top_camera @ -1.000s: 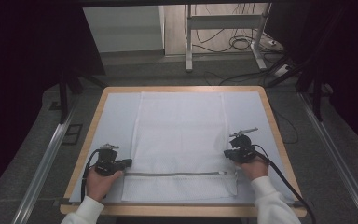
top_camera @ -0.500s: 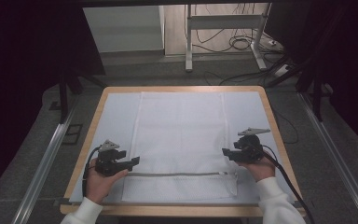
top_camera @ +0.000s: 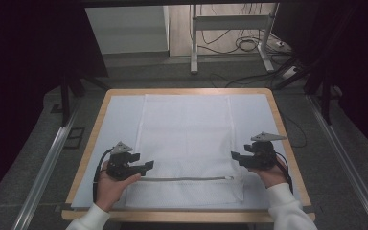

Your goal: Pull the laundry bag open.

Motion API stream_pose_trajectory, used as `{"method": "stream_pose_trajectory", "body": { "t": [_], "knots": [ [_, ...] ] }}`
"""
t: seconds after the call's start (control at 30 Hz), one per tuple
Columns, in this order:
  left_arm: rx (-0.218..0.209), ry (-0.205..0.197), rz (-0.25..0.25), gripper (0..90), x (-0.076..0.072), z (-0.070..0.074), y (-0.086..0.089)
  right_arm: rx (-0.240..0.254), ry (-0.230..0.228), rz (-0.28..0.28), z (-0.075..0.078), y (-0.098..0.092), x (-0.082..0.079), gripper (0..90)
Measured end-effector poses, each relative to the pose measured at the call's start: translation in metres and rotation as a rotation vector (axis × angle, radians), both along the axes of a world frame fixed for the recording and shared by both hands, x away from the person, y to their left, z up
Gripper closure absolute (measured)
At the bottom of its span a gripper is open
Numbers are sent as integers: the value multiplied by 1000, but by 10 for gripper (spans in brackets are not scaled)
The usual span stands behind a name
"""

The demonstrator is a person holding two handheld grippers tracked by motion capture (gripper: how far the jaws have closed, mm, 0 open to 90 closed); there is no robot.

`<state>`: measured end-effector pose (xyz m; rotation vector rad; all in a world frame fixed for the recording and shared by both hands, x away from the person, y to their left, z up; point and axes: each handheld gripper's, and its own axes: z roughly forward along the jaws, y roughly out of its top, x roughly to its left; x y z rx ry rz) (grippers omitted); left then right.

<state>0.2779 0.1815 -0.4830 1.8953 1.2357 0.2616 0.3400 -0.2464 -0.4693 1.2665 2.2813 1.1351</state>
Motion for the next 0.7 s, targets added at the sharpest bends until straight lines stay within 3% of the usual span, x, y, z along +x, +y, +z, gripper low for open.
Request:
{"method": "stream_pose_trajectory", "body": {
  "t": [0.7],
  "knots": [
    [-2,25,-130,346,3,5,-51,5,-6,-20,-1,-5,1,334]
  ]
}}
